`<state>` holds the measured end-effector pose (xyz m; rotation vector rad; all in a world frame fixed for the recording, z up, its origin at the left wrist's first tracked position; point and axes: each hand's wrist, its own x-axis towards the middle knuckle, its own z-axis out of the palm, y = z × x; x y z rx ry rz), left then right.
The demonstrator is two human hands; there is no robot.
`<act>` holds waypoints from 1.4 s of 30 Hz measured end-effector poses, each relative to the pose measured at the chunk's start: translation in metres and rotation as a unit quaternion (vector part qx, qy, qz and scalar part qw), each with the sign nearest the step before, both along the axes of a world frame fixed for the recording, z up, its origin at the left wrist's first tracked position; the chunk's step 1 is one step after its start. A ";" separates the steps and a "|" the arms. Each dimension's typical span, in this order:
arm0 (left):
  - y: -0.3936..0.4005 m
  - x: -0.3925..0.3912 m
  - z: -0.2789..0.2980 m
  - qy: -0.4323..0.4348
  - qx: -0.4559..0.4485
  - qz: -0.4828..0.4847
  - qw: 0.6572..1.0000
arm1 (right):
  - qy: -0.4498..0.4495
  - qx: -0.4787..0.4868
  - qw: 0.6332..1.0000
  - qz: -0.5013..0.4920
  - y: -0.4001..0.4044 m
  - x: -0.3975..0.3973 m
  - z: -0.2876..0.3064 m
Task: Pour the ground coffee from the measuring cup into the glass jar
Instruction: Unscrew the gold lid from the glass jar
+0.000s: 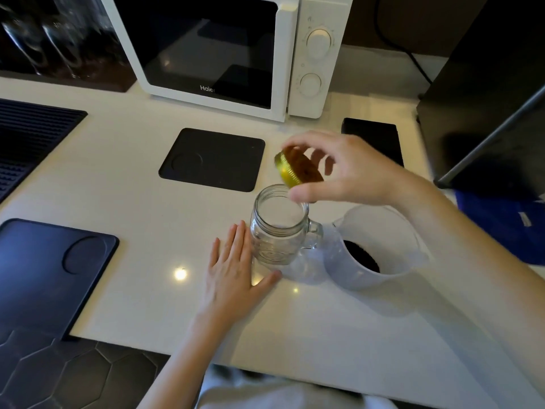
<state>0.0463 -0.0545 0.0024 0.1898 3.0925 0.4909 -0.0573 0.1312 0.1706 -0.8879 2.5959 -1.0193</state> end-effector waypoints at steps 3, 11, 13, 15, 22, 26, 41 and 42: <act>0.000 0.000 0.000 -0.001 0.008 0.003 1.000 | -0.111 -0.073 0.990 -0.039 0.022 -0.019 -0.006; 0.001 0.000 0.003 -0.003 0.028 0.012 1.000 | -0.241 -0.057 0.966 -0.070 0.052 -0.051 -0.081; 0.002 -0.001 0.003 -0.004 0.031 0.013 0.999 | -0.250 -0.061 0.964 -0.068 0.052 -0.050 -0.095; 0.002 -0.001 0.003 -0.006 0.032 0.013 0.999 | -0.244 -0.056 0.966 -0.063 0.053 -0.049 -0.106; 0.002 0.000 0.003 -0.009 0.027 0.017 0.999 | -0.137 0.059 0.988 -0.036 0.051 -0.047 -0.118; 0.002 0.000 0.003 -0.006 0.025 0.016 1.000 | -0.098 0.102 0.990 -0.009 0.050 -0.050 -0.116; 0.001 -0.001 0.003 0.010 0.046 0.011 0.999 | -0.131 0.008 0.991 -0.022 0.034 -0.047 -0.044; 0.001 0.000 0.003 0.014 0.053 0.014 0.998 | -0.136 0.002 0.991 -0.013 0.027 -0.043 -0.039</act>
